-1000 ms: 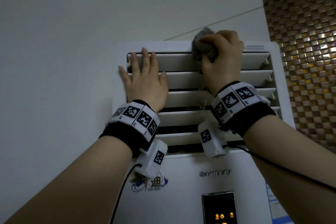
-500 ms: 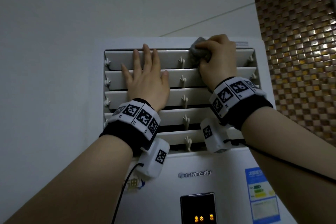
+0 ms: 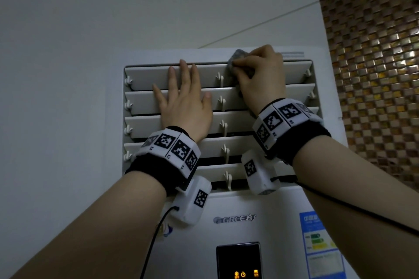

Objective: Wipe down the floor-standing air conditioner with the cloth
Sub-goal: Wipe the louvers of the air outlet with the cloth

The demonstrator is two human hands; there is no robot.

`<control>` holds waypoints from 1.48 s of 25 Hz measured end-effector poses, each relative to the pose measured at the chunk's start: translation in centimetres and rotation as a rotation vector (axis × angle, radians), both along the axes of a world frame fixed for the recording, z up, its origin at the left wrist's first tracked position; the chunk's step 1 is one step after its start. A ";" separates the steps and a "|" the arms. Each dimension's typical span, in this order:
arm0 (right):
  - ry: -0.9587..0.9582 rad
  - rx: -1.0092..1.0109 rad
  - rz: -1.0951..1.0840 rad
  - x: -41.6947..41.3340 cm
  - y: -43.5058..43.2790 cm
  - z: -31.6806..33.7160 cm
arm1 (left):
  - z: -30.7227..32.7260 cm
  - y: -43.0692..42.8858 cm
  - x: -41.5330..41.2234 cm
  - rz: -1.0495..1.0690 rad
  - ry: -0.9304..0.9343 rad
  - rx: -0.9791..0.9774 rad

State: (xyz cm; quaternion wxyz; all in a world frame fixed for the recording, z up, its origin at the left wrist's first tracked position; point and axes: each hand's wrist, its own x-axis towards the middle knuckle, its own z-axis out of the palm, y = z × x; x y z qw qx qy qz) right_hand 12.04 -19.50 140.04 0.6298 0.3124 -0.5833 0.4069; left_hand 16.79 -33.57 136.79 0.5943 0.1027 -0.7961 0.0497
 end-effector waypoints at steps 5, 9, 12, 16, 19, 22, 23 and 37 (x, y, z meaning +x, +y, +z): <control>-0.013 -0.008 -0.001 -0.7 1.4 0.1 | 0.0 0.3 -0.2 -0.001 -0.002 0.012; 0.015 0.039 0.010 -0.4 1.0 -0.1 | 0.0 1.1 -0.7 -0.007 -0.004 0.016; 0.026 0.092 0.030 -0.6 1.6 0.0 | 0.0 1.7 -1.0 -0.017 -0.001 0.012; -0.046 -0.040 -0.043 -1.3 2.6 -0.1 | -0.1 2.3 -1.3 -0.033 -0.007 0.012; 0.033 0.129 -0.017 -0.8 2.0 -0.2 | -0.1 3.0 -1.7 -0.042 -0.012 0.009; 0.010 0.108 -0.015 -1.5 3.4 -0.2 | 0.0 3.2 -1.7 -0.045 -0.012 0.024; -0.029 0.044 -0.042 -1.8 4.0 -0.1 | 0.1 3.3 -1.7 -0.051 -0.014 0.035; -0.159 -0.053 -0.028 -2.4 6.4 -0.3 | 0.2 6.1 -2.7 -0.102 -0.041 0.045</control>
